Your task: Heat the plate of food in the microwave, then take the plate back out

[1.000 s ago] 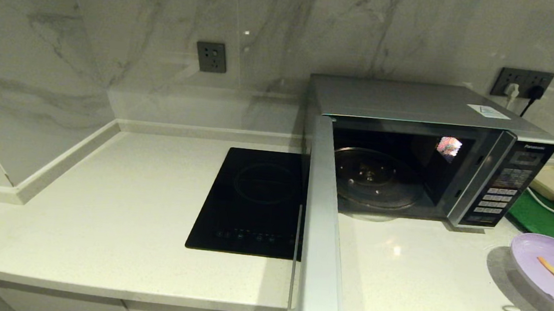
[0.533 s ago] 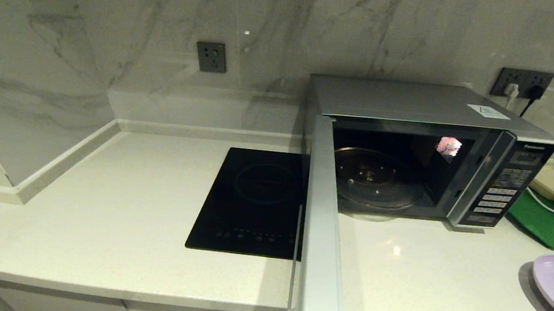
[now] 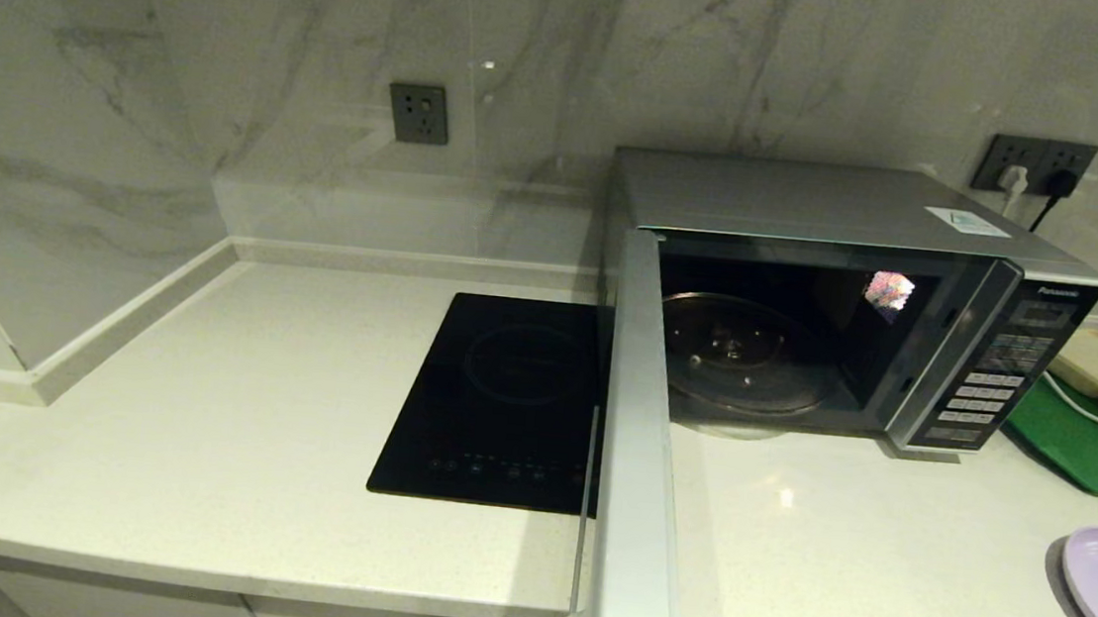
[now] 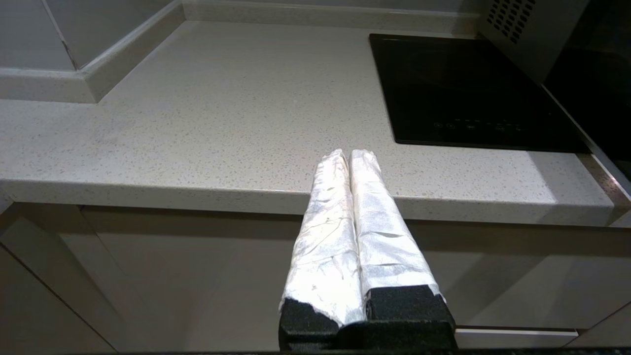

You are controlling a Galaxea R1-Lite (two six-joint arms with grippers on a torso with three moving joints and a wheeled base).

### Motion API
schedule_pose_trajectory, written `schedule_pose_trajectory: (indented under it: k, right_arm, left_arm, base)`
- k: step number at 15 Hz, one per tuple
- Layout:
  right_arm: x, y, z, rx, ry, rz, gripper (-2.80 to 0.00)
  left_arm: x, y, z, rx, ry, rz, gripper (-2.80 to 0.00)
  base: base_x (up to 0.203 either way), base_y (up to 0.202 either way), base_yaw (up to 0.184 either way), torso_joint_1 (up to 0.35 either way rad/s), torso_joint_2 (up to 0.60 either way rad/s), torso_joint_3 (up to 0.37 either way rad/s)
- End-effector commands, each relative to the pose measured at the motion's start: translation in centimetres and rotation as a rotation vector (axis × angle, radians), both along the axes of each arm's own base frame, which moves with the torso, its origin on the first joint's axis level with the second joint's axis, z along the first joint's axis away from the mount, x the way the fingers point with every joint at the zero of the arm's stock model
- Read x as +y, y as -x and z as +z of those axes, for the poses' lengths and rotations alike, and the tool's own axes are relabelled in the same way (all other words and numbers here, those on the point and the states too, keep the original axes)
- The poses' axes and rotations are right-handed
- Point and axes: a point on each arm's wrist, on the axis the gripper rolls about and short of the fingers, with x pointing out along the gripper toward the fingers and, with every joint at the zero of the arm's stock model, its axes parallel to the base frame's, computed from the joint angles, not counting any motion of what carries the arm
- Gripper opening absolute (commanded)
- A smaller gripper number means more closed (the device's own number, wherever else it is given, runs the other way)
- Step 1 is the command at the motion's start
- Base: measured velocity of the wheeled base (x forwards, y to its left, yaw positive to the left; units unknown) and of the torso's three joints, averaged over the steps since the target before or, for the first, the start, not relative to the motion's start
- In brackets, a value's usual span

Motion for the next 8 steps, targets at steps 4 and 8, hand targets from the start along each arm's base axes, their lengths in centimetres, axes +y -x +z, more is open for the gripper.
schedule_pose_trajectory:
  k: [4,8]
  right_arm:
    - [0.0,0.0,-0.6,0.012,-0.015,0.013,0.00]
    - [0.5,0.4,1.7,-0.042,0.041,0.023,0.00]
  left_arm:
    - [0.0,0.0,0.0,0.000,0.001,0.001,-2.80]
    - [0.0,0.0,0.0,0.000,0.001,0.001,-2.80]
  base:
    - [0.000,0.000,0.000,0.000,0.00,0.000]
    - [0.000,0.000,0.000,0.000,0.00,0.000]
